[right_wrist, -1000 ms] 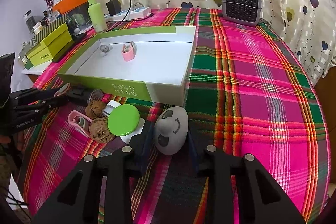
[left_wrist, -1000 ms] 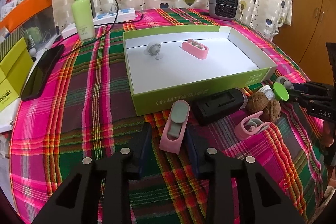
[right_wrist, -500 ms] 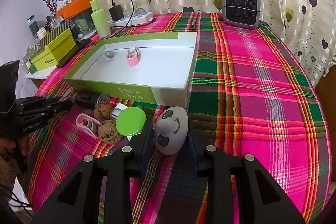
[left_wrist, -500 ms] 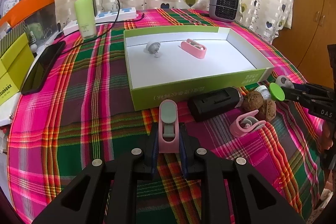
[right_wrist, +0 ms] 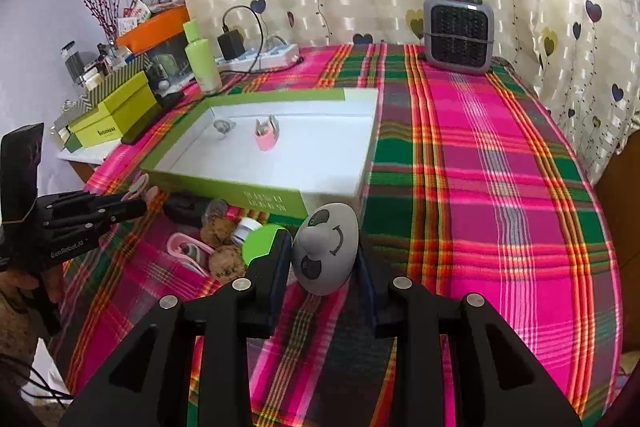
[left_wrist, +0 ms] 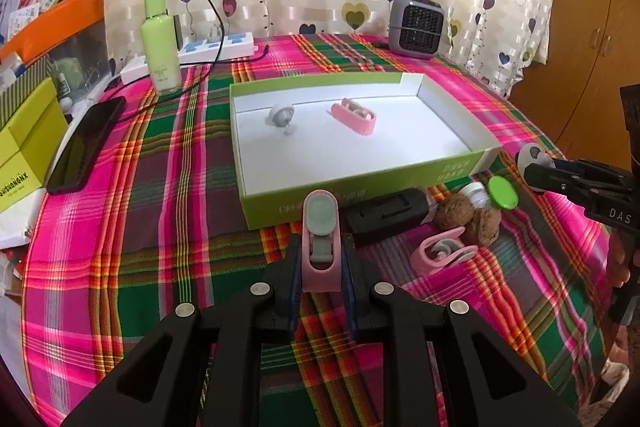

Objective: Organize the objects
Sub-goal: 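Carry the pink clip and panda gadget into the box and open both tools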

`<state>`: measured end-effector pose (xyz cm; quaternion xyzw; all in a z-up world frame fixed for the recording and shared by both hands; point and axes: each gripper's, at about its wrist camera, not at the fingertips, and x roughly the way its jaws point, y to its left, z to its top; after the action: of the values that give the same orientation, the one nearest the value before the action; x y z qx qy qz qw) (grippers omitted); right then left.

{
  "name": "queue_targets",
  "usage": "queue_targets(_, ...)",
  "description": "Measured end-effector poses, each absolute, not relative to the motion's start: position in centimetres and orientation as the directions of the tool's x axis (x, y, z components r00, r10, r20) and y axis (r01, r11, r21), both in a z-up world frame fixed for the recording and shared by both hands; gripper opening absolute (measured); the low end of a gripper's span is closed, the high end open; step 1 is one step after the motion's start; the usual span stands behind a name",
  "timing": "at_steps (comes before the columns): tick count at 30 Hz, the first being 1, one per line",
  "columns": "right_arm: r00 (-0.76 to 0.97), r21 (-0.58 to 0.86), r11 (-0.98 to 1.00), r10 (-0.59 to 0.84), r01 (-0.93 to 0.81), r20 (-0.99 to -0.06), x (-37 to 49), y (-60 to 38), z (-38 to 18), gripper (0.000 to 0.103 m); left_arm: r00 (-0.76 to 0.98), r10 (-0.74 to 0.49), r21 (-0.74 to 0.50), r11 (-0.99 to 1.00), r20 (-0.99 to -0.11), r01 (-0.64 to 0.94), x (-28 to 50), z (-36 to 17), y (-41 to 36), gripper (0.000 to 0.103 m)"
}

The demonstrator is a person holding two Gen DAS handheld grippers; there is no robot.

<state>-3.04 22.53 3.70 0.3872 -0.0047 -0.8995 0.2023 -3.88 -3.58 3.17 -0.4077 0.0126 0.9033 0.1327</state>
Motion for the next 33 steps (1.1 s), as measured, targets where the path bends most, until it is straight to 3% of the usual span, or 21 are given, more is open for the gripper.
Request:
queue_targets(16, -0.623, 0.221, -0.886, -0.447, 0.408, -0.642, -6.4, 20.9, 6.6, 0.032, -0.632, 0.262, -0.114, -0.957, -0.729, -0.265, -7.6, 5.3, -2.3, 0.016)
queue_targets(33, -0.553, 0.223, -0.878, -0.446, 0.424, -0.704, -14.0, 17.1, 4.4, 0.032, -0.591, 0.258, -0.155, -0.963, -0.765, -0.22, -15.1, 3.3, -1.8, 0.016)
